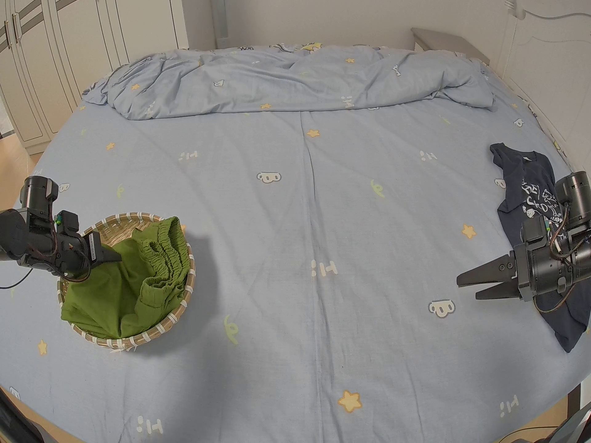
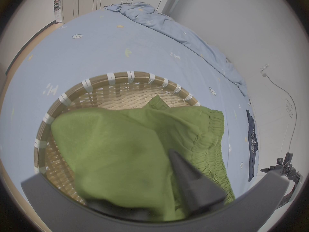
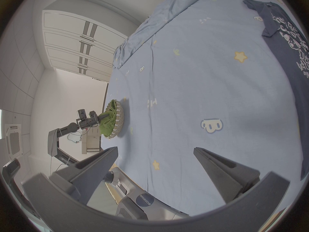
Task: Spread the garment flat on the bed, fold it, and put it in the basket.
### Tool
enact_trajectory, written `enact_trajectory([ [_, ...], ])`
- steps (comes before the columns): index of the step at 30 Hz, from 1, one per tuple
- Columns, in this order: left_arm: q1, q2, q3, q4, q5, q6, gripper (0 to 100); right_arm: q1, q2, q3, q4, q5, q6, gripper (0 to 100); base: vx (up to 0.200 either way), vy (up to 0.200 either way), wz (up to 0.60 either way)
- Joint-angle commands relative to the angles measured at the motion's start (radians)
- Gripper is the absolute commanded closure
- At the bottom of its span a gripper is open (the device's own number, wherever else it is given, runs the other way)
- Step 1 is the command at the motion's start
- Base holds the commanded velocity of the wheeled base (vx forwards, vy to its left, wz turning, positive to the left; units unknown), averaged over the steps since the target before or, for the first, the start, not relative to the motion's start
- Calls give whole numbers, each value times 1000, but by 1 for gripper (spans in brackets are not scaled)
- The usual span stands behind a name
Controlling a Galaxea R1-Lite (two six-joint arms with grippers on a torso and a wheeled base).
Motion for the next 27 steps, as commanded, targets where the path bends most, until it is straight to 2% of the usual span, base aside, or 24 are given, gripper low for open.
enact_trajectory([
  [1,-2,-7,-14,-2,0,-11,0,0,0,0,-1,0,0,0,0,0,0],
  [4,-4,-116,-11,-2,0,-49,0,0,-1,0,-1,0,0,0,0,0,0],
  [9,5,-228,2,0,1,-50,0,0,-3,0,-1,0,0,0,0,0,0],
  [11,34,-321,17,3,7,-47,0,-1,-6,0,-1,-2,0,0,0,0,0],
  [15,68,-429,42,1,11,-41,0,-26,-39,-5,-7,-69,-2,0,0,0,0],
  [16,93,-469,51,1,9,-40,0,-29,-79,-1,-7,-110,-3,0,0,0,0],
  [19,117,-547,83,1,9,-38,0,-32,-185,15,-4,-153,-6,0,0,0,0],
  [22,111,-633,143,4,6,-38,0,-50,-290,49,-7,-155,-17,0,0,0,0],
  [25,80,-742,227,3,4,-37,0,-44,-429,118,-8,-155,-85,0,0,0,0],
  [26,67,-795,264,1,6,-38,0,-47,-495,147,-7,-155,-134,0,0,0,0],
  [27,65,-801,270,1,6,-37,0,-47,-503,152,-7,-155,-138,0,0,0,0],
])
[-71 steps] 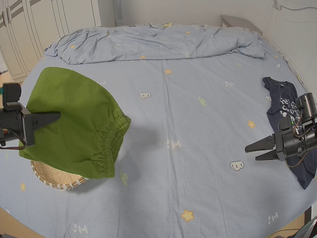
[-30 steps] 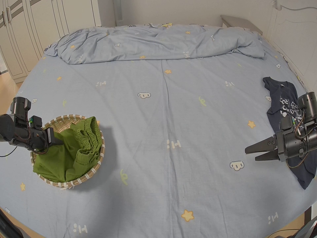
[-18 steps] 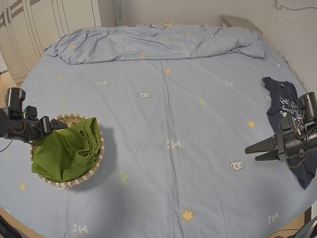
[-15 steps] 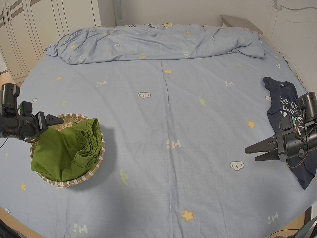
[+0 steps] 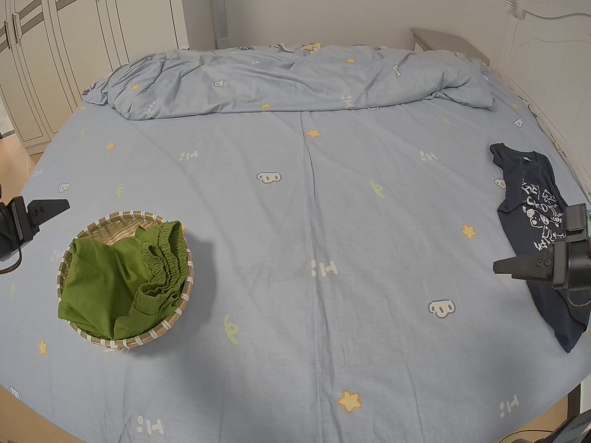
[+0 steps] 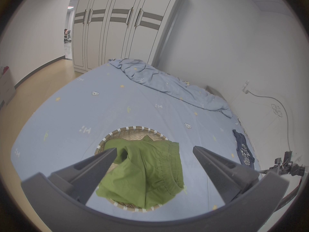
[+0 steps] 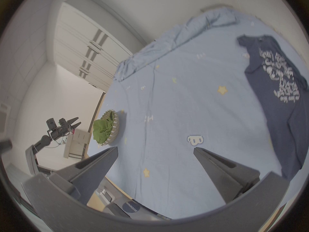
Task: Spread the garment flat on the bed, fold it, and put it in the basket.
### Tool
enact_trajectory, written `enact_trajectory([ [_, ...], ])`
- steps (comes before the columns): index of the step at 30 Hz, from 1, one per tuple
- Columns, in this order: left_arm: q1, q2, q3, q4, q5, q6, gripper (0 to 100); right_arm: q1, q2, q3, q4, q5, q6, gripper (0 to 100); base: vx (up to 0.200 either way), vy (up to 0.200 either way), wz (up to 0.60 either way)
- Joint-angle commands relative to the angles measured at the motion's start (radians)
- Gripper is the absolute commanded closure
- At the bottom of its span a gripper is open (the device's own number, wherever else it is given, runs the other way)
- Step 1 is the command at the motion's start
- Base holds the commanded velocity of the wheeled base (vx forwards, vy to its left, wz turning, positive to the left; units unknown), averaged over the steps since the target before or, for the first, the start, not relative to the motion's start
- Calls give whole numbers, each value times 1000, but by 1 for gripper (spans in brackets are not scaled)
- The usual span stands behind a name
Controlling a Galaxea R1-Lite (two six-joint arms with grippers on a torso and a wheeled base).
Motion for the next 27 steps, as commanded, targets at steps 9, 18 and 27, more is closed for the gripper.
enact_trajectory([
  [9,-258,-753,451,28,-8,-2,0,-40,-776,245,165,-11,-142,0,0,0,0],
  [18,-360,-1055,581,210,-7,1,0,-51,-990,334,330,-22,-148,0,0,0,0],
  [27,-314,-1210,739,191,26,107,0,-83,-1057,479,324,-167,-165,0,0,0,0],
])
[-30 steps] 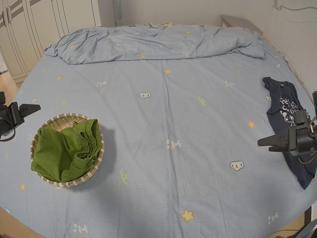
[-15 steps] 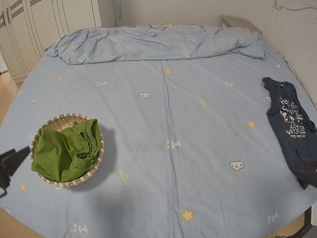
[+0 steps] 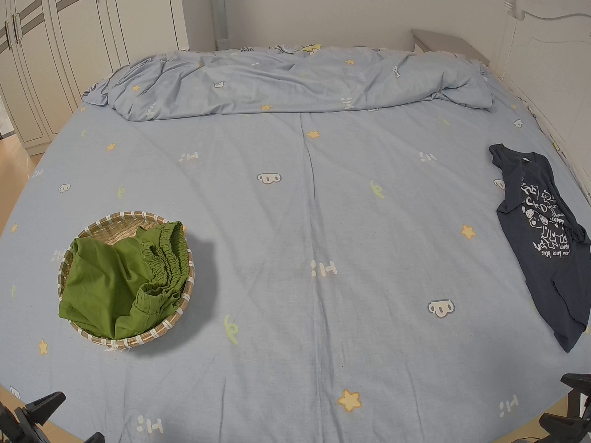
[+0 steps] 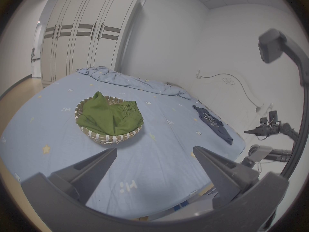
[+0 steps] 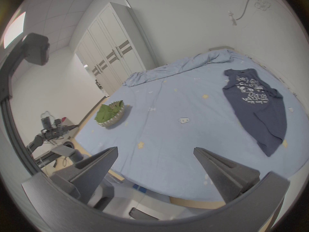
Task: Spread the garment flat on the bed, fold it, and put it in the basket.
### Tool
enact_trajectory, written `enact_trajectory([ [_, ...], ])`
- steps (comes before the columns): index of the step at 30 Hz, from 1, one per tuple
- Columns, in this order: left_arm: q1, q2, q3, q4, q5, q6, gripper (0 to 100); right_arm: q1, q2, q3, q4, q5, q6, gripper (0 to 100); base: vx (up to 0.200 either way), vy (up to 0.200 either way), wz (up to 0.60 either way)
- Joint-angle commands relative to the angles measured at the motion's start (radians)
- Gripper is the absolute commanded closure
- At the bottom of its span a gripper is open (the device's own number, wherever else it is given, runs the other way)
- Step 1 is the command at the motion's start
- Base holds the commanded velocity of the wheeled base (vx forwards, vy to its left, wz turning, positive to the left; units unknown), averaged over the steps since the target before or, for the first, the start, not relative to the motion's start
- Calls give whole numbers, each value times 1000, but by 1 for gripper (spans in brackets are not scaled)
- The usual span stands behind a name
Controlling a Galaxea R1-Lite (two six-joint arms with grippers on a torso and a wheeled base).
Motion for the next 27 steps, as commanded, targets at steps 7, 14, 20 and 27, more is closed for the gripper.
enact_trajectory([
  [7,13,-151,122,-73,309,105,0,-16,-91,223,-137,-409,-23,0,0,0,0],
  [14,13,-151,183,-193,534,88,0,-16,-91,439,-614,-481,-167,0,0,0,0],
  [20,11,-149,203,-202,402,168,0,-16,-89,439,-589,-473,-166,0,0,0,0],
  [27,13,-149,203,-202,407,154,0,-17,-89,439,-599,-519,-97,0,0,0,0],
])
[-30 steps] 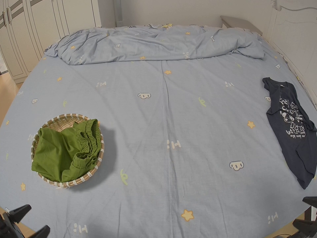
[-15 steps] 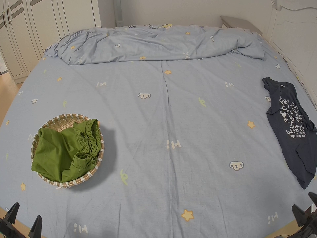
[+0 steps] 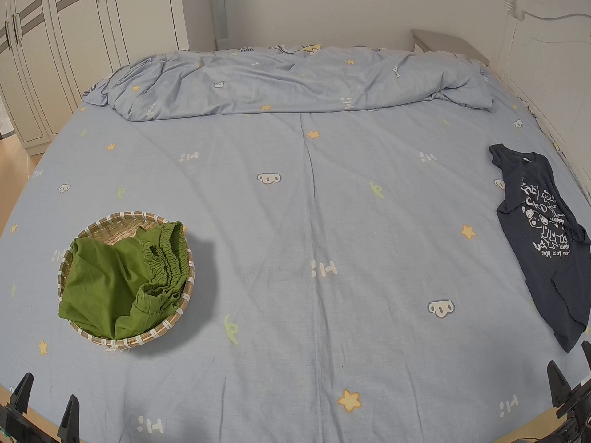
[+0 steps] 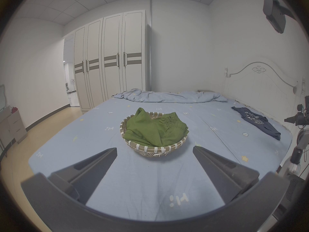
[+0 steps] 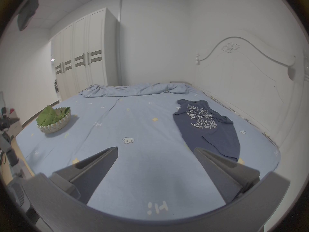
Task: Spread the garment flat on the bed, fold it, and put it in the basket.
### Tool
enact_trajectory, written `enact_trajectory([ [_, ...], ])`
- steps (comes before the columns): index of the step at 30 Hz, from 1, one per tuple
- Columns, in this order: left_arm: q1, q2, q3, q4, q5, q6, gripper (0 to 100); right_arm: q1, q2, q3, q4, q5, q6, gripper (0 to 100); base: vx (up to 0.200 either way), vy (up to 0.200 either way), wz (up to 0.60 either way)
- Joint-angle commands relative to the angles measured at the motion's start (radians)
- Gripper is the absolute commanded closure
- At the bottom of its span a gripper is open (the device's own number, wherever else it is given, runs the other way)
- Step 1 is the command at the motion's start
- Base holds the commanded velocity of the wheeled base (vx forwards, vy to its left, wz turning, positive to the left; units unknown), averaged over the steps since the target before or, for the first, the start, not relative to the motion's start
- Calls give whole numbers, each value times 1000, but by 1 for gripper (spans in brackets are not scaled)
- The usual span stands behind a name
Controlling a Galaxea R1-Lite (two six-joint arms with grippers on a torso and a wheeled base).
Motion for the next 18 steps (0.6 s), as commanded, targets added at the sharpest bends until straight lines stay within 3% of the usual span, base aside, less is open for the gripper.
enact_trajectory([
  [1,1,-10,7,-2,1,-2,0,0,4,22,-6,-41,19,0,0,0,0],
  [4,1,-10,7,-2,3,-3,0,-2,4,22,-1,-70,46,0,0,0,0],
  [6,1,-10,7,-4,1,-3,0,-2,4,22,3,-119,83,0,0,0,0],
  [8,1,-10,7,-2,1,-3,0,-2,5,22,-3,-211,72,0,0,0,0],
  [10,1,-10,7,-2,3,-3,0,-2,5,21,2,-241,51,0,0,0,0],
  [12,1,-10,7,-2,1,-3,0,0,5,19,6,-199,56,0,0,0,0],
  [13,1,-10,7,-2,1,-3,0,0,5,21,9,-90,49,0,0,0,0],
  [14,1,-10,7,-2,1,-3,0,0,5,21,9,-90,49,0,0,0,0],
  [15,1,-10,7,-4,3,-3,0,-2,7,22,43,65,3,0,0,0,0],
  [18,1,-10,7,-4,1,-3,0,-2,7,19,58,36,-3,0,0,0,0],
])
